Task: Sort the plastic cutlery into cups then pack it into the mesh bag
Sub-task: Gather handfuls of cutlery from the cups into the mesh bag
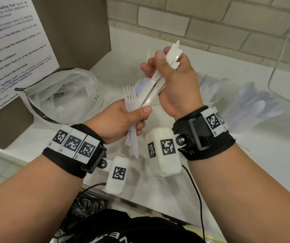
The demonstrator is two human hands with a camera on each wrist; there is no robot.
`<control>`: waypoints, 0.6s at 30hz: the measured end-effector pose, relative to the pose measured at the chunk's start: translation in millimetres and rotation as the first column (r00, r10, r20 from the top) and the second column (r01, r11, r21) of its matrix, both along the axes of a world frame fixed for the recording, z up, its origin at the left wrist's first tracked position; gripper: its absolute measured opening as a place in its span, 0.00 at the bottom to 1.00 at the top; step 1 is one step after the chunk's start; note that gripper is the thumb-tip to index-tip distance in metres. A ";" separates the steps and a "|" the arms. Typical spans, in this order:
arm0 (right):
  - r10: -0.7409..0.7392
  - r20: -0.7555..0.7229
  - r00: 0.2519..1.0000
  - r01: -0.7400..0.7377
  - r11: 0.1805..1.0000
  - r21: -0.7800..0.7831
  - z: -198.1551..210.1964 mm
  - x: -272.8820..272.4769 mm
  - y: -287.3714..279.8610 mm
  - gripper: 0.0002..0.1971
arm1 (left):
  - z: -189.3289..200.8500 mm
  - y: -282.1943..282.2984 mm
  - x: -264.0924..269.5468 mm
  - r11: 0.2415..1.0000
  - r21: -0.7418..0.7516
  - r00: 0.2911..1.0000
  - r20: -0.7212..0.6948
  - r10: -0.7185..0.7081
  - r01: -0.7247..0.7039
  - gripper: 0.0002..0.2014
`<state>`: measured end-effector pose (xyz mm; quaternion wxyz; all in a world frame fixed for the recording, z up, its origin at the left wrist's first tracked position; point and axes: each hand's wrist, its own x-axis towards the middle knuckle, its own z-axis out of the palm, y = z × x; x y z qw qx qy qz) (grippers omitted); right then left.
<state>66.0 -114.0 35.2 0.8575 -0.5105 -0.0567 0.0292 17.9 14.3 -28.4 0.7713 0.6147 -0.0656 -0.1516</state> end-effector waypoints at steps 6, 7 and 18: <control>-0.078 0.112 0.991 0.102 0.966 -0.236 -21.6 -8.8 11.2 0.11 | -5.6 -4.3 1.8 1.000 0.025 1.000 -0.001 0.013 -0.013 0.08; -0.096 0.089 0.991 0.114 0.969 -0.219 -22.9 -8.4 11.0 0.09 | -6.7 -4.8 1.7 0.999 0.046 1.000 0.015 0.014 -0.015 0.08; -0.408 0.299 0.863 0.438 0.898 -0.038 27.9 67.4 -43.9 0.10 | -8.5 17.7 1.3 0.983 0.081 0.984 -0.043 0.171 -0.167 0.07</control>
